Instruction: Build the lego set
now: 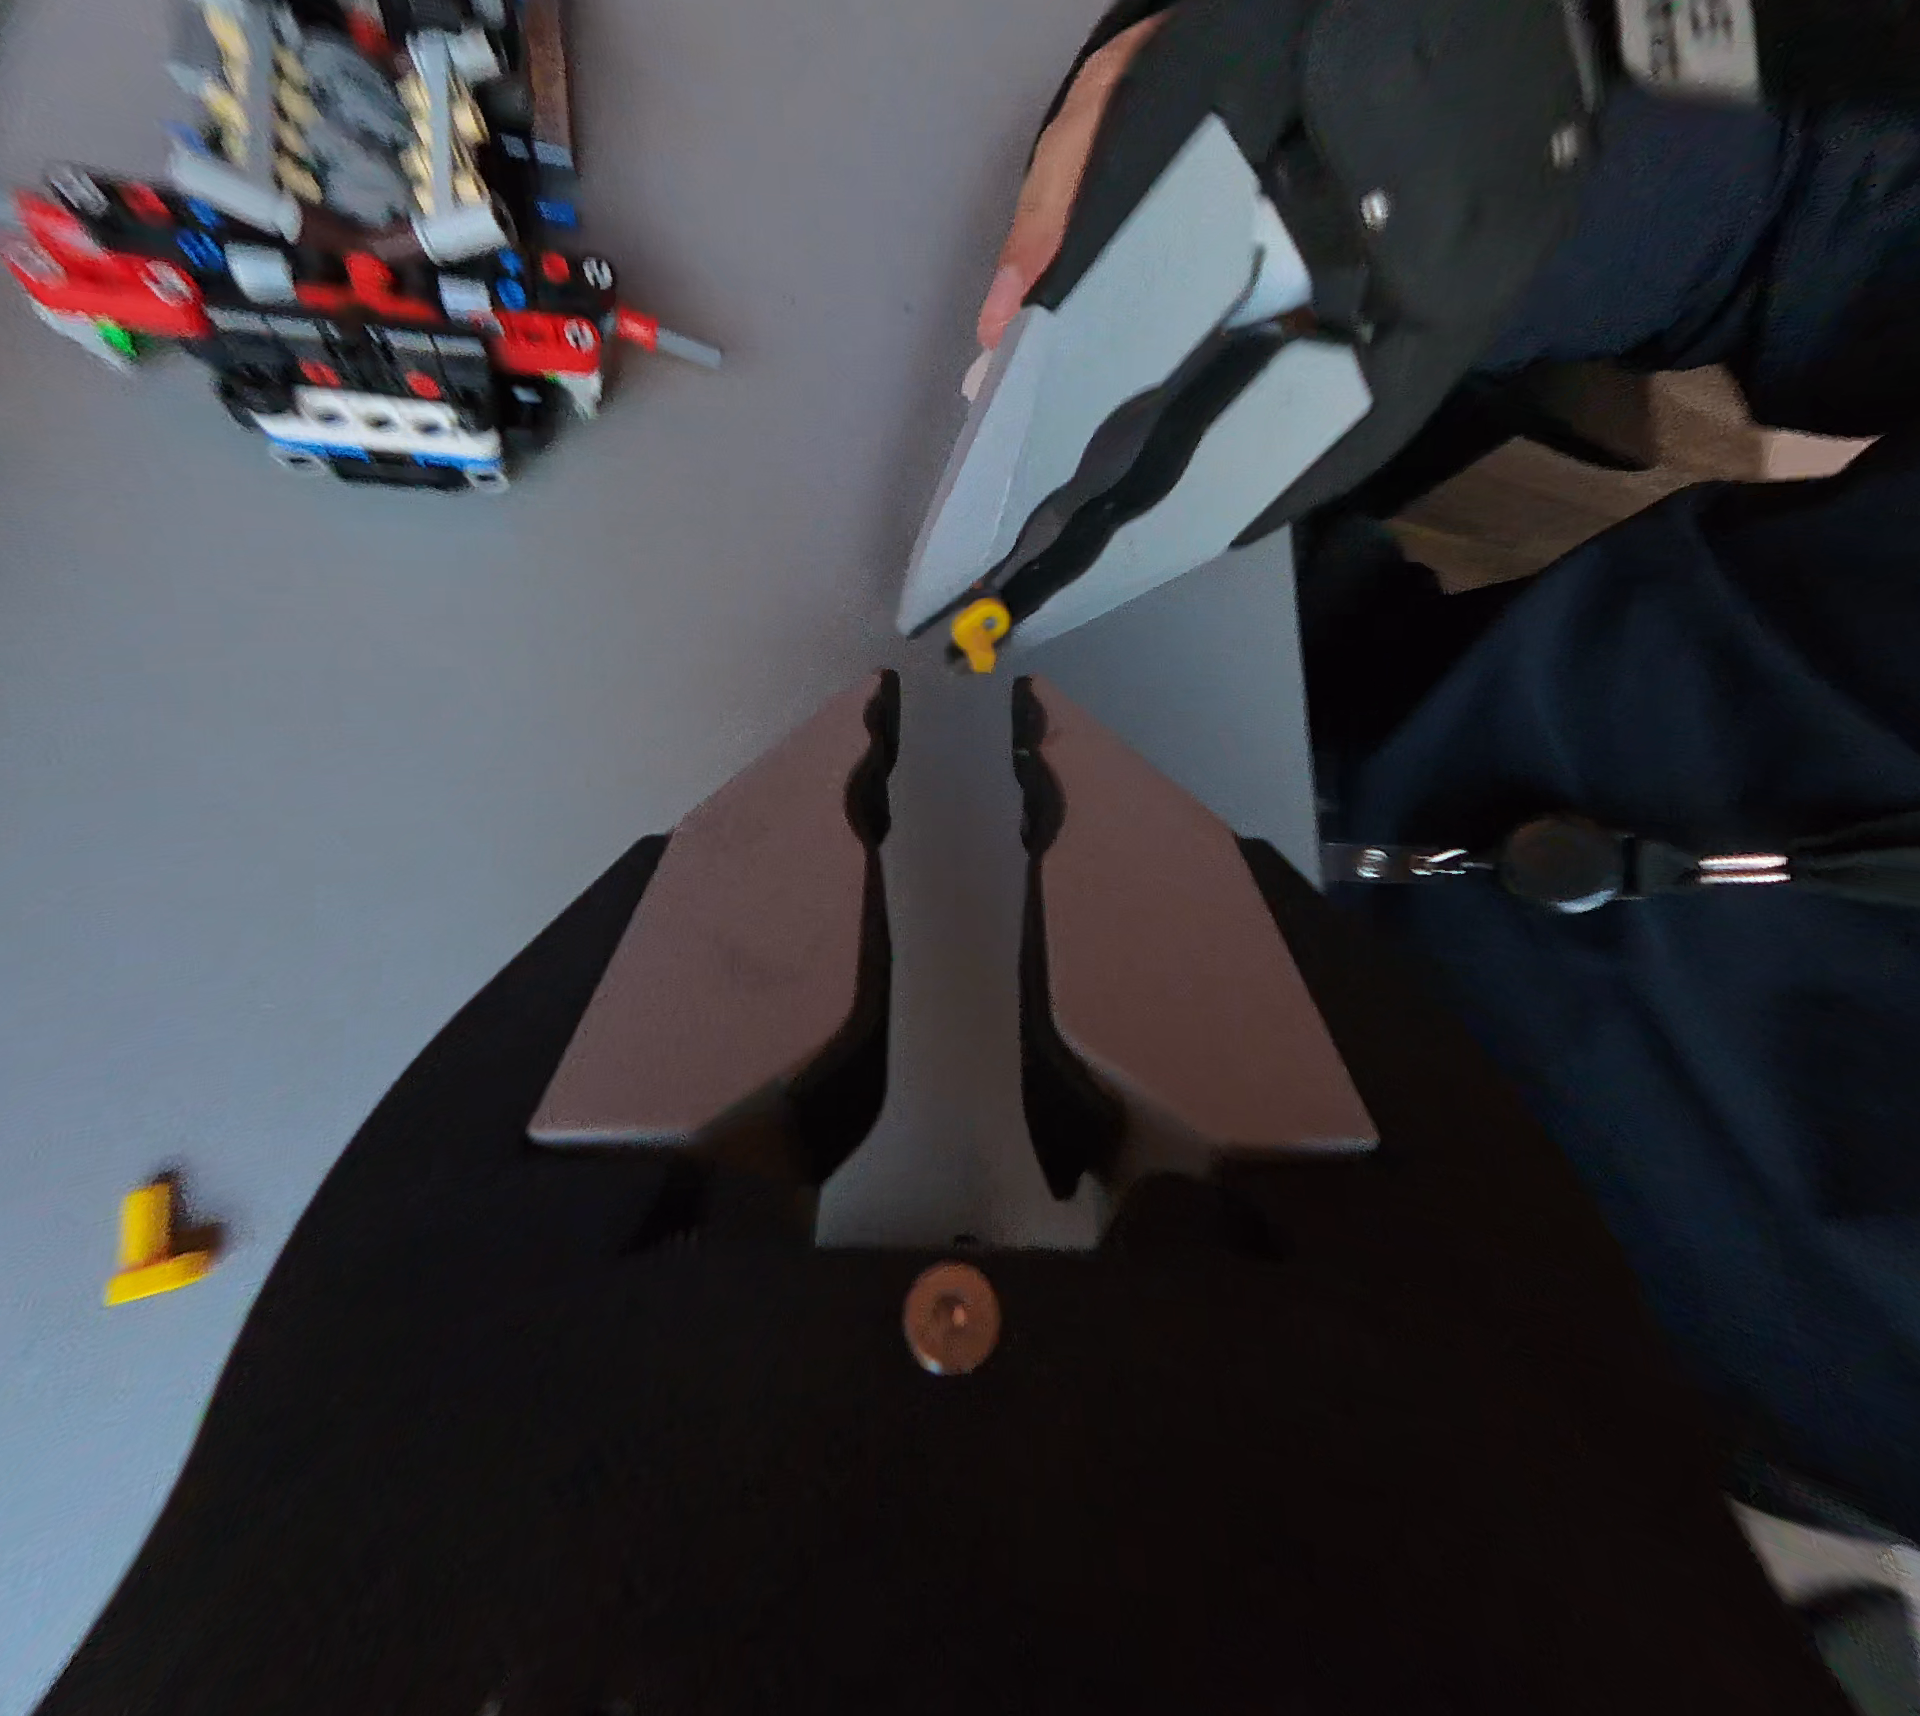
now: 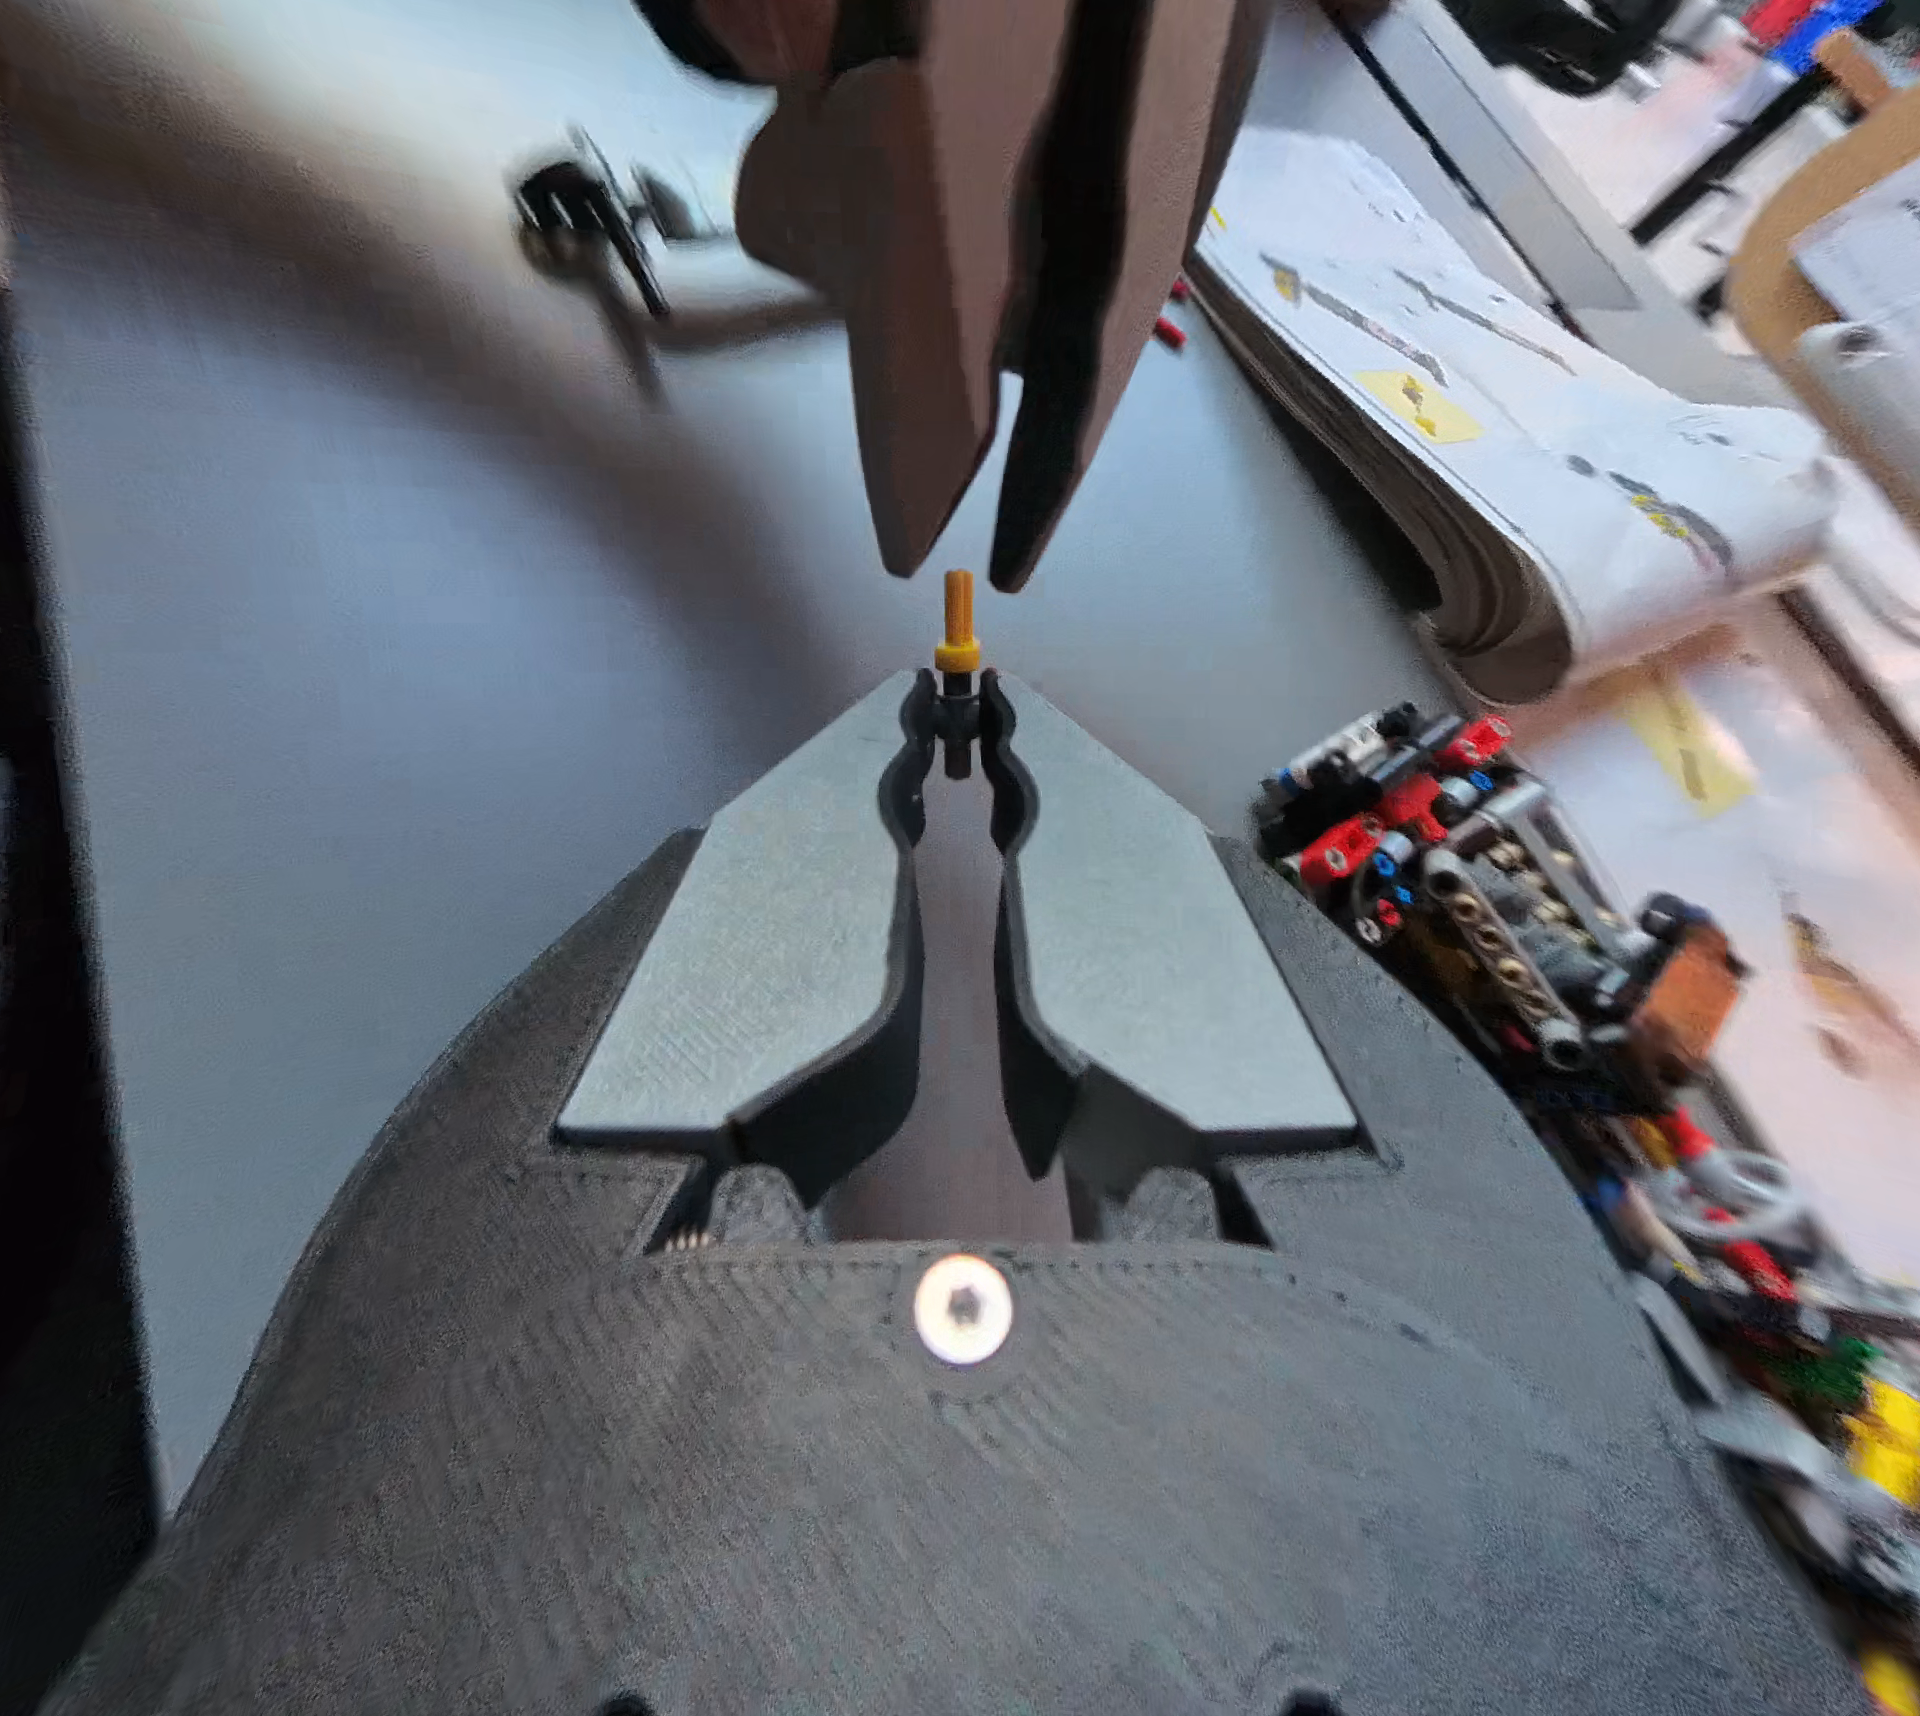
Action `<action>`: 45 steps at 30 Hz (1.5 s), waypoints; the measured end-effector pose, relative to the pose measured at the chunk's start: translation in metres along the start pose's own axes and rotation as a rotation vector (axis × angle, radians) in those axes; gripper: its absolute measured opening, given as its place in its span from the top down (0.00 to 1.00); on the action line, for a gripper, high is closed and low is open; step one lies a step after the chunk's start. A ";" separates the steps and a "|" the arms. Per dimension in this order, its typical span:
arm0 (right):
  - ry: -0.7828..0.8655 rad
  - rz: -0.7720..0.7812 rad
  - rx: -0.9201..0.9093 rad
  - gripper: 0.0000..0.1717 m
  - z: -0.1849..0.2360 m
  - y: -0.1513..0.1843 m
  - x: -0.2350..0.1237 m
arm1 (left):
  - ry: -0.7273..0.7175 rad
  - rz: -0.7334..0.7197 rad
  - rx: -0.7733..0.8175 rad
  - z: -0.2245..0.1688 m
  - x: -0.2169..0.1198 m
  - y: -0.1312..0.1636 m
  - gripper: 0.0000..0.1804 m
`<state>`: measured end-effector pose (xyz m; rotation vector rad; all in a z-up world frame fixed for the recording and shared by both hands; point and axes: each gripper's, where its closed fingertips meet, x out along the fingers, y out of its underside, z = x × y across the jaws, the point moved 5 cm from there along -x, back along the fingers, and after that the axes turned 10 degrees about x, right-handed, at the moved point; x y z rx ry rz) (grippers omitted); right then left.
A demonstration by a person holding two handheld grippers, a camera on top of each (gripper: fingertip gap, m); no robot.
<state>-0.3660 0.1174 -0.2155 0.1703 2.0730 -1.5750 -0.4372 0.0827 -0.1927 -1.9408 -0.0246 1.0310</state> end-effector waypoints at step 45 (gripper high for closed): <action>-0.321 -0.388 0.123 0.97 -0.004 -0.028 -0.028 | -0.030 -0.168 0.373 -0.016 -0.005 0.010 0.95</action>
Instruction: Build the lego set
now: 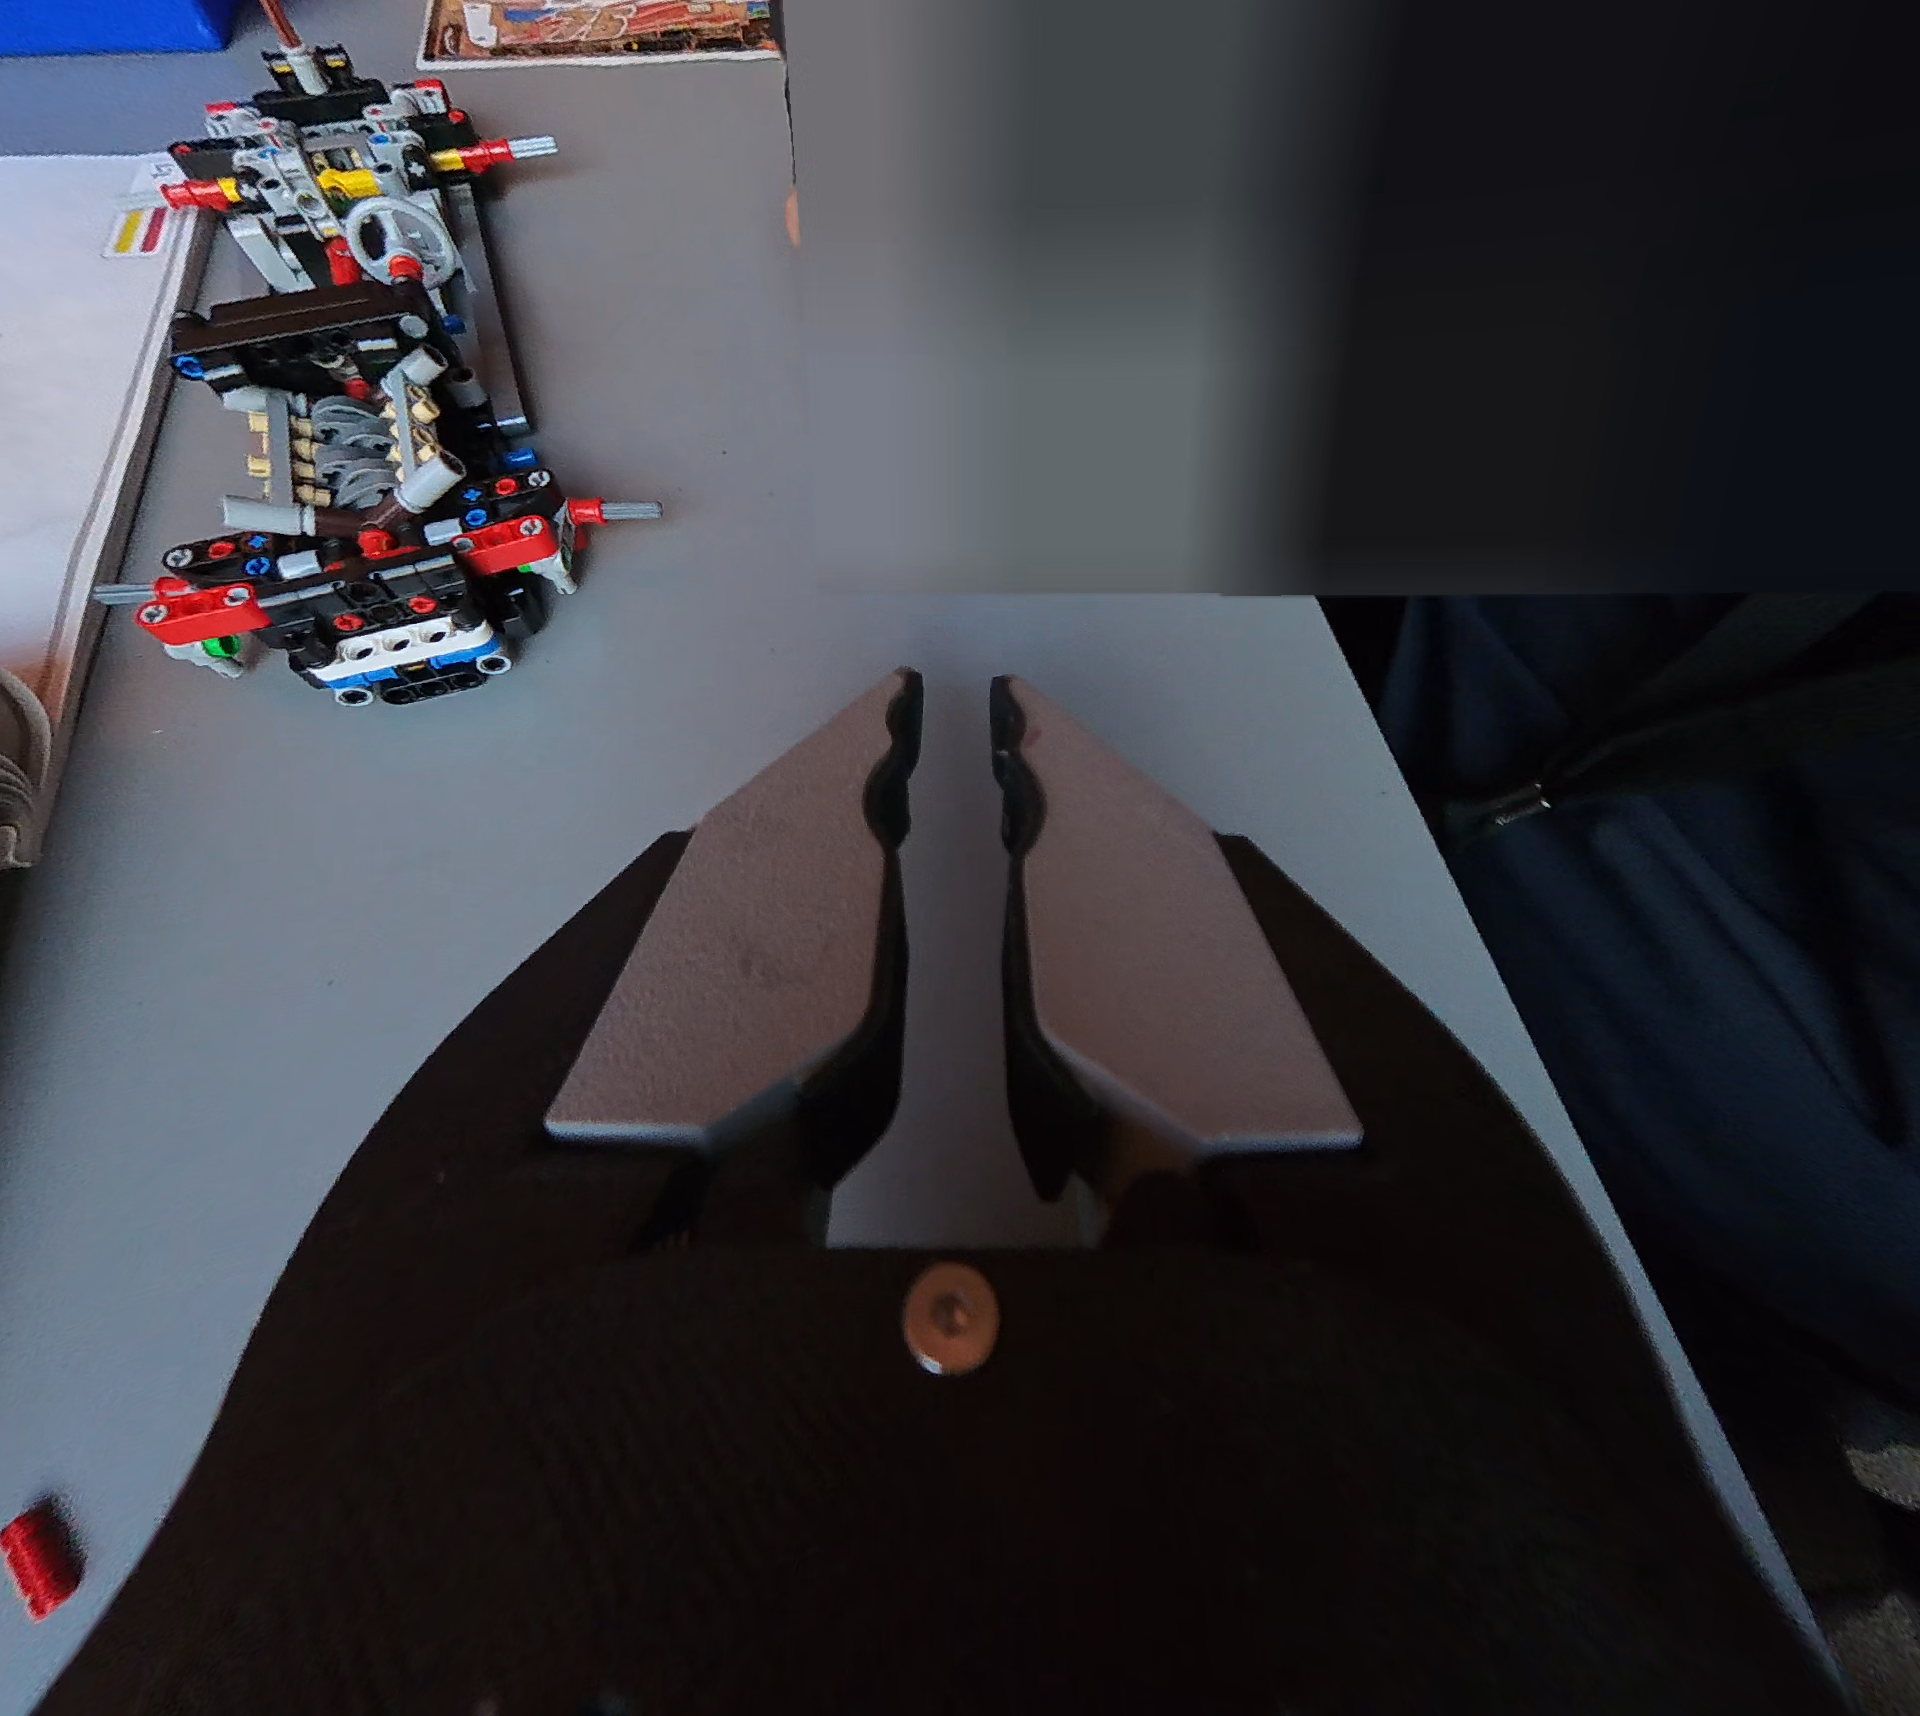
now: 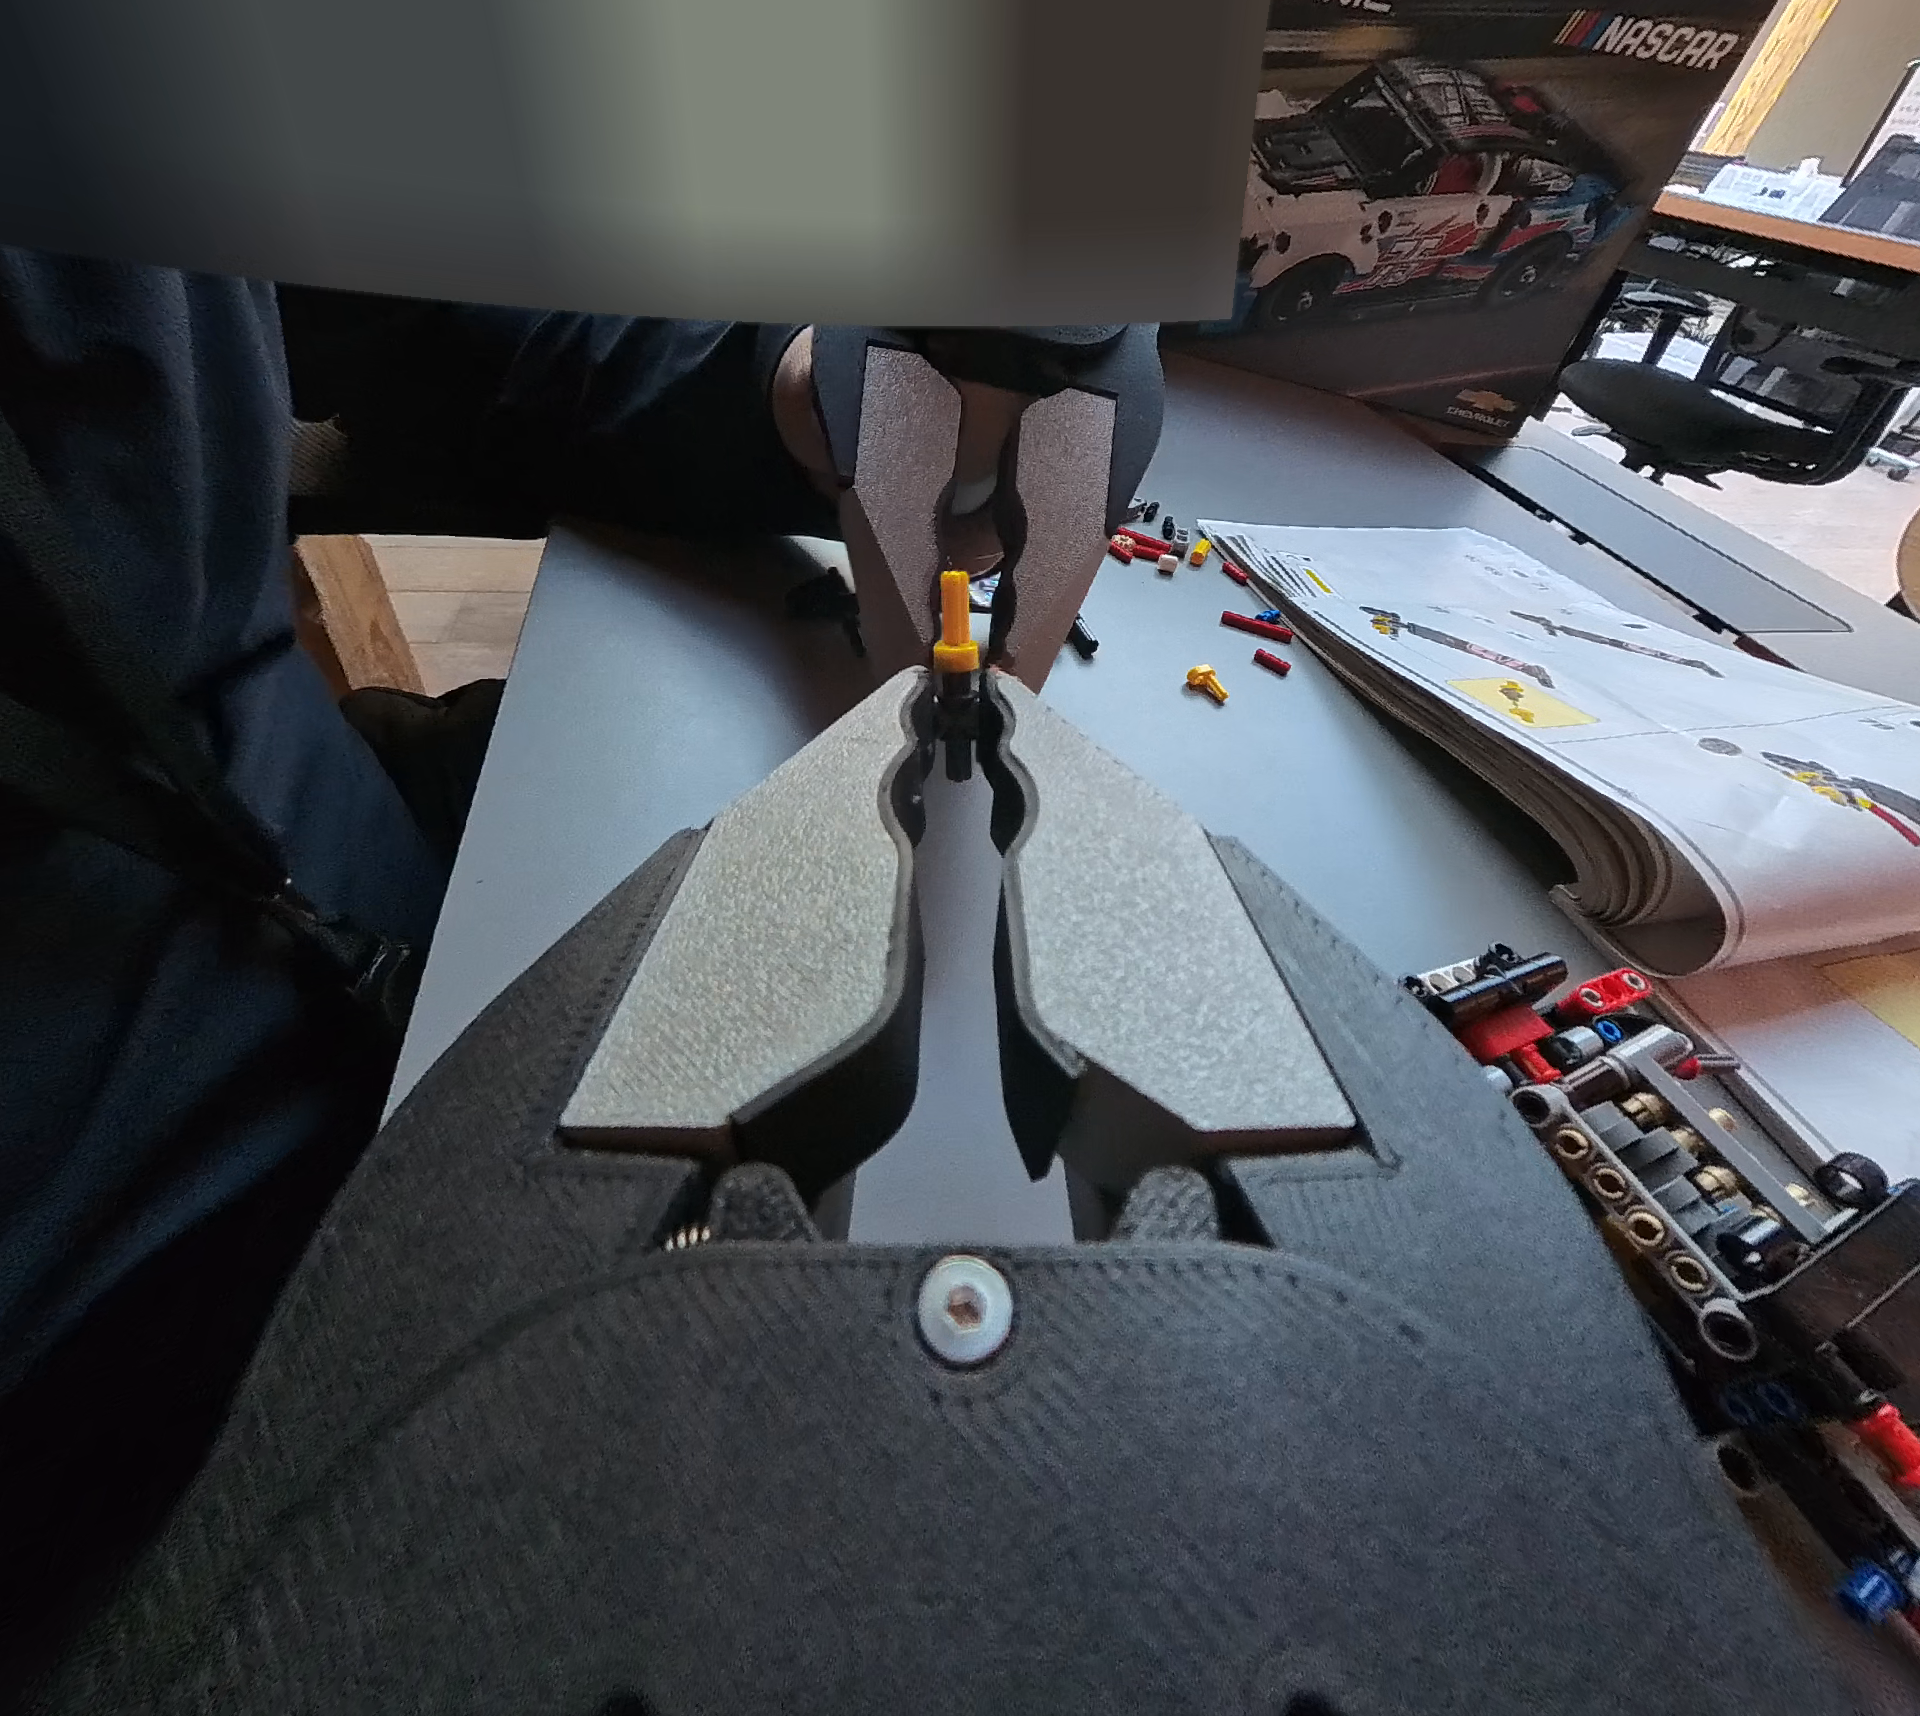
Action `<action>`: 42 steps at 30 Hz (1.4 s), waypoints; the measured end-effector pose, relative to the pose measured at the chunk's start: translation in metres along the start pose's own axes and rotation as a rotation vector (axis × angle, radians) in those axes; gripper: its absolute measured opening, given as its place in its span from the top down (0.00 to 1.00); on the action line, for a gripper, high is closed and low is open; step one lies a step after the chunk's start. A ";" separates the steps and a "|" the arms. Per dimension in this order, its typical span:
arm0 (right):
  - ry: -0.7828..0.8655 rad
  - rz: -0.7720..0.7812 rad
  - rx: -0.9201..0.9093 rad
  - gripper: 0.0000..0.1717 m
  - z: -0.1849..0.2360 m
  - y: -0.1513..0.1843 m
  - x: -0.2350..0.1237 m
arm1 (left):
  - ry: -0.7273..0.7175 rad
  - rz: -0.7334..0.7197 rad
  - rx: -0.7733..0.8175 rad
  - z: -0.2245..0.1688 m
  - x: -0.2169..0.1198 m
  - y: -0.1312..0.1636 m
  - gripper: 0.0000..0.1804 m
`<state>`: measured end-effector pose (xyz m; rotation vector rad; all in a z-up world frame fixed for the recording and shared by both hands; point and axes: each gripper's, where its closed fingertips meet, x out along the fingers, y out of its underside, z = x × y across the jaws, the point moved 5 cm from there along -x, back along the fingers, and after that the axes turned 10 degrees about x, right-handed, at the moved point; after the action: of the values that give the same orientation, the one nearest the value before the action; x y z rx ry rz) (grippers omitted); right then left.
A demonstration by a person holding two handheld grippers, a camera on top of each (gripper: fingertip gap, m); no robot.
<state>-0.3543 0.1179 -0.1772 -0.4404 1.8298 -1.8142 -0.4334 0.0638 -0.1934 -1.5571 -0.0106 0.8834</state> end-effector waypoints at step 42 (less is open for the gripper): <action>-0.030 -0.164 -0.233 0.98 0.007 -0.009 -0.005 | 0.000 0.030 -0.016 0.001 0.001 0.006 0.95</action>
<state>-0.3474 0.1147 -0.1674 -0.7190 2.0449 -1.6923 -0.4361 0.0637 -0.1992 -1.5759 0.0055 0.9082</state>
